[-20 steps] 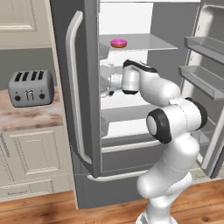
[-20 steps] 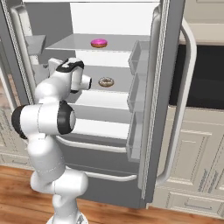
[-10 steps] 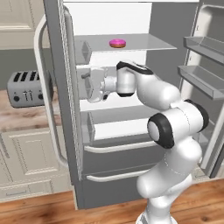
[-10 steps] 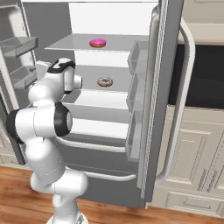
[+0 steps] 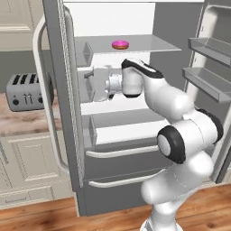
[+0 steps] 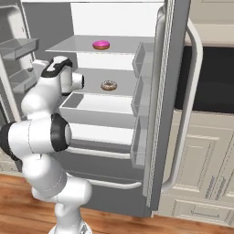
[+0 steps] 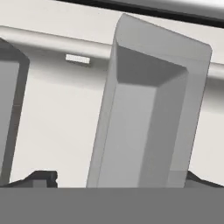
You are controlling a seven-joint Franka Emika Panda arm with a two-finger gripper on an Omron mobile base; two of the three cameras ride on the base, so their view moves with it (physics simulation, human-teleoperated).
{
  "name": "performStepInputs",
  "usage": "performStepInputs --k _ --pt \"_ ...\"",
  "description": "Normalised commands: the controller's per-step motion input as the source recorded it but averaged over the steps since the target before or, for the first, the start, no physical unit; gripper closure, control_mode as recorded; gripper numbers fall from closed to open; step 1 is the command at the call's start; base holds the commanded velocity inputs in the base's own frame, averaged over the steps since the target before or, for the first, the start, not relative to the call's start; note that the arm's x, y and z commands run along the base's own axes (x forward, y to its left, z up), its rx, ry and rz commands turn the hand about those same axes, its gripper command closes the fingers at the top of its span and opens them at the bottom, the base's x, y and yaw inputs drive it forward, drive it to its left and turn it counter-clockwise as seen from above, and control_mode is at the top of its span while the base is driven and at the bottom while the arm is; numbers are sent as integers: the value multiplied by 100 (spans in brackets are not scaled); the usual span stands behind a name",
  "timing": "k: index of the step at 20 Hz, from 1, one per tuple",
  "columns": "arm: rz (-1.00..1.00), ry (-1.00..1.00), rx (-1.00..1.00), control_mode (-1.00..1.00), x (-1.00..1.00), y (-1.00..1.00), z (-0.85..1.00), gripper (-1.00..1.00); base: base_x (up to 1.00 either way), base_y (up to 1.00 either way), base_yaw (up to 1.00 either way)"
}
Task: Take the donuts from the fridge and place them on the empty tray on the dining counter.
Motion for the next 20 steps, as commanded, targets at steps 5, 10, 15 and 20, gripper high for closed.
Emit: performStepInputs --k 5,10,15,20 --pt "0 -1 36 -100 -64 -96 74 -100 0 0 0" --pt "0 -5 20 -100 -67 -100 11 -100 0 0 0" --pt "-5 -10 5 -100 -82 -84 61 -100 0 0 0" --pt "-16 -8 -24 -100 -79 -89 60 -100 0 0 0"
